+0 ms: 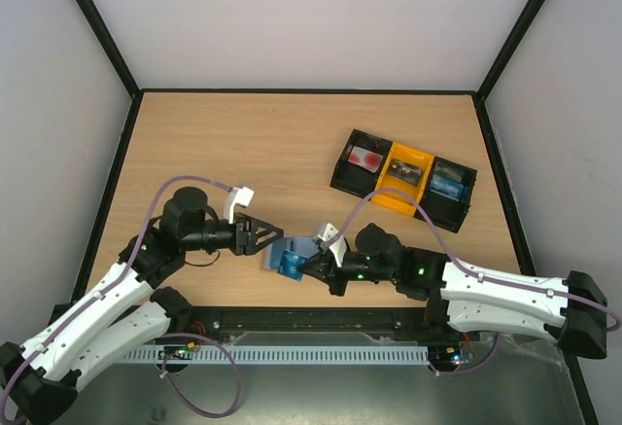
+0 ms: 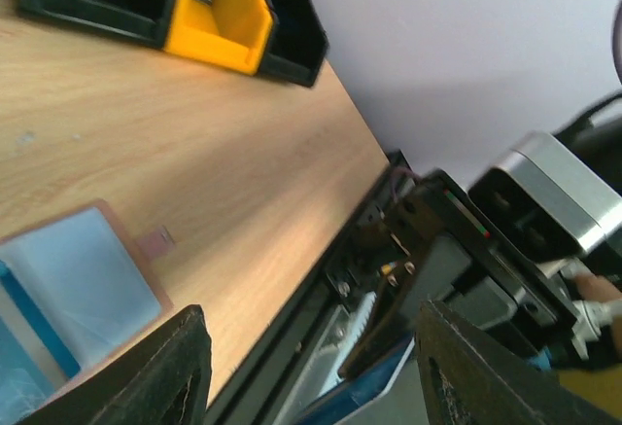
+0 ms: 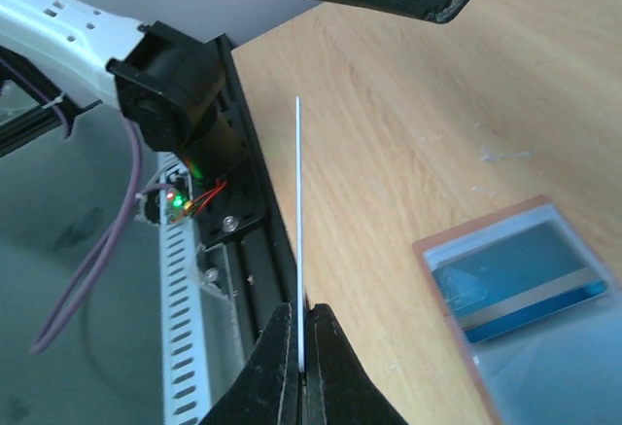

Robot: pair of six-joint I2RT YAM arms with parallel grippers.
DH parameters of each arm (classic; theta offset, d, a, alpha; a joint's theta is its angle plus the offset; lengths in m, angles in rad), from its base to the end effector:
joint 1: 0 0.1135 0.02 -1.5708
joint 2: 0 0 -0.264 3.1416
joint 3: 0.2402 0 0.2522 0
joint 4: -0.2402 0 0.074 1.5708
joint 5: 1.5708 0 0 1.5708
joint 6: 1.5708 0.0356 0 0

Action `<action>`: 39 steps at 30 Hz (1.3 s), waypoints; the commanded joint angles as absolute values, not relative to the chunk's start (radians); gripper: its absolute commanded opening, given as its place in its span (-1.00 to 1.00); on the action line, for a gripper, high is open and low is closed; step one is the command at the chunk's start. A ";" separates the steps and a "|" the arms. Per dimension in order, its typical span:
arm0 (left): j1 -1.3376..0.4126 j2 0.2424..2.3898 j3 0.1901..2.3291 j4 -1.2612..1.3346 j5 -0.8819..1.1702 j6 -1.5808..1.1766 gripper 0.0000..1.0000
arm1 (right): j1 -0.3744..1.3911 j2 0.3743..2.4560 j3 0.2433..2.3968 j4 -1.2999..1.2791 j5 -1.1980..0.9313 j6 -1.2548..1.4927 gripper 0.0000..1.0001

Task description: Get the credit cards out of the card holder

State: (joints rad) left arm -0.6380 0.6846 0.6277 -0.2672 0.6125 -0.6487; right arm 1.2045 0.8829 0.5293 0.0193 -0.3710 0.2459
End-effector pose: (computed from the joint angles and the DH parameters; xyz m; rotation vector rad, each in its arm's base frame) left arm 0.1173 -0.1125 0.2936 0.4565 2.0590 -1.4072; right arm 0.0611 0.1953 0.2538 -1.2161 1.7327 1.2846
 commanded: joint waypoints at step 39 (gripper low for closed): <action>-0.683 0.712 0.598 -0.248 0.859 -0.535 -0.95 | 1.207 0.923 0.627 0.043 -0.422 0.495 -0.95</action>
State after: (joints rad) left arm -0.6762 0.7231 0.5934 -0.2481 0.8677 -0.5327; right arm 1.2045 0.9333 0.5827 0.0025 -0.4644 0.4736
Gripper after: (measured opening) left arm 0.038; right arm 0.025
